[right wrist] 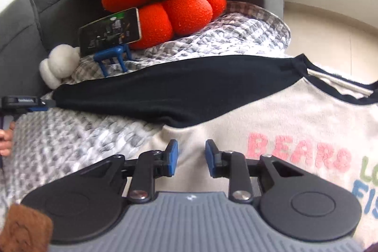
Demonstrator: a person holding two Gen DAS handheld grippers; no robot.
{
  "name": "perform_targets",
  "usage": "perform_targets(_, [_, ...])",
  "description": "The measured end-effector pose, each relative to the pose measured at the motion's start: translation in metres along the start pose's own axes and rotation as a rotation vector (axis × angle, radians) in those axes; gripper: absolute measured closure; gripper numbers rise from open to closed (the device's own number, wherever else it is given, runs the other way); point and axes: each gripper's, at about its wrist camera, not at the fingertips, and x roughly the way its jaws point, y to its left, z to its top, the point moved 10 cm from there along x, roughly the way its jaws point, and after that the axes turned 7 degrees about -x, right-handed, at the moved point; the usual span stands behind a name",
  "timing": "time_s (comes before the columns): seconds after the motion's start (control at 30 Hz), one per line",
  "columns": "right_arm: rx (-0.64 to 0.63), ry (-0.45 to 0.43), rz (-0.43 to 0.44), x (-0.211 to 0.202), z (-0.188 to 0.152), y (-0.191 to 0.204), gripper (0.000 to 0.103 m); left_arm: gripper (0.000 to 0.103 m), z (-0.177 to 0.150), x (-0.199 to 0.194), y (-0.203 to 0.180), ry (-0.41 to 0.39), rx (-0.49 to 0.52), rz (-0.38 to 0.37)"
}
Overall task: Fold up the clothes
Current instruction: 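Open both grippers and release the straightened black sleeve, then pinch the cream hem with both grippers, tug it straight, release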
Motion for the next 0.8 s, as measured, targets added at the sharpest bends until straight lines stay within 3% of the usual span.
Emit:
perform_targets(0.13, [0.005,0.022,0.029,-0.018,-0.019,0.000,0.071,0.062,-0.023,-0.017,-0.034,0.022,0.068,-0.044])
perform_targets(0.27, [0.044,0.034,0.047,-0.048,-0.043,-0.006,0.068,0.059,-0.053,-0.039,-0.080,0.052,0.130,-0.168])
perform_targets(0.57, [0.145,0.001,-0.045,-0.148,-0.123,-0.054,0.062,0.057,-0.127,-0.082,-0.172,0.142,0.269,-0.393])
perform_targets(0.7, [0.218,-0.043,-0.074,-0.195,-0.160,-0.071,0.062,0.057,-0.163,-0.099,-0.188,0.172,0.330,-0.429])
perform_targets(0.8, [0.251,-0.059,-0.103,-0.224,-0.187,-0.078,0.061,0.057,-0.184,-0.108,-0.188,0.169,0.373,-0.404])
